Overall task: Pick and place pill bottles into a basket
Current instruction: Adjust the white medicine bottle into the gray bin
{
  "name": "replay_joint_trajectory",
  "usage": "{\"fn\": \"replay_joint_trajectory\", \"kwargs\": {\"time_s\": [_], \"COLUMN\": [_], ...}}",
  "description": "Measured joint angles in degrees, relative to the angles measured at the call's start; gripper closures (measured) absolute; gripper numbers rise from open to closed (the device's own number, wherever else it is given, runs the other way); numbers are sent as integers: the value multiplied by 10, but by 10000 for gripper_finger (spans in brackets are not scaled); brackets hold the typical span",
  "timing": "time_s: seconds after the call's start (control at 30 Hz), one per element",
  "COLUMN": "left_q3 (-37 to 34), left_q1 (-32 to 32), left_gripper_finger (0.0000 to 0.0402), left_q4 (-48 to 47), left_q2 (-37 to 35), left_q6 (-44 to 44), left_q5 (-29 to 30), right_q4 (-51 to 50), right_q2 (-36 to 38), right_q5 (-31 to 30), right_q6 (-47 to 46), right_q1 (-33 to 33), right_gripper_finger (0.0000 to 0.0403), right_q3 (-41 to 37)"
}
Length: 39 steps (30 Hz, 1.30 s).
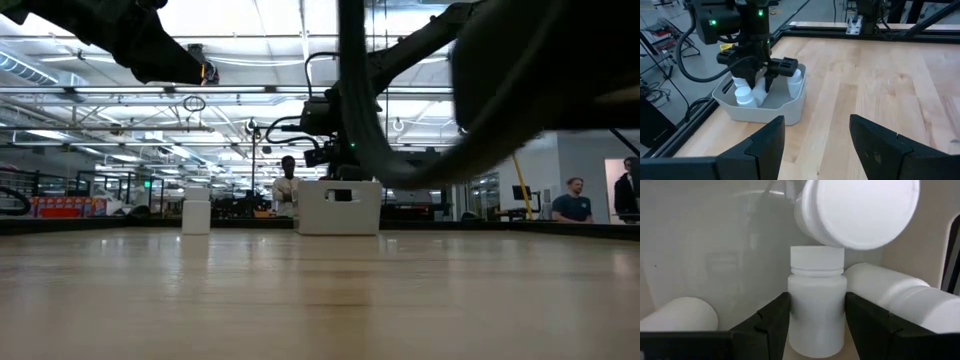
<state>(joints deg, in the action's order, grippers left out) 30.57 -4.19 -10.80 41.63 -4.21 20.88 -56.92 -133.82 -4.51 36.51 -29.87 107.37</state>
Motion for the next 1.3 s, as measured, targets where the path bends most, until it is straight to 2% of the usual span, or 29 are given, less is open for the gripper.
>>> {"fn": "replay_joint_trajectory", "kwargs": {"time_s": [0.33, 0.53, 0.9, 1.3], "left_q3": [0, 0, 0, 0], "left_q1": [0, 0, 0, 0], "left_gripper_finger": [172, 172, 172, 172], "left_q4": [0, -1, -6, -6], "left_q2": [0, 0, 0, 0], "left_q6": [8, 7, 7, 9], "left_q5": [0, 0, 0, -15], "right_q4": [-7, -17, -22, -22], "right_q2": [2, 2, 2, -2], "right_q5": [42, 46, -3, -5], "right_q6": [9, 16, -13, -16], "right_q1": [-1, -1, 1, 2], "right_gripper_finger": [230, 229, 227, 164], "right_q3": [-12, -12, -13, -16]}}
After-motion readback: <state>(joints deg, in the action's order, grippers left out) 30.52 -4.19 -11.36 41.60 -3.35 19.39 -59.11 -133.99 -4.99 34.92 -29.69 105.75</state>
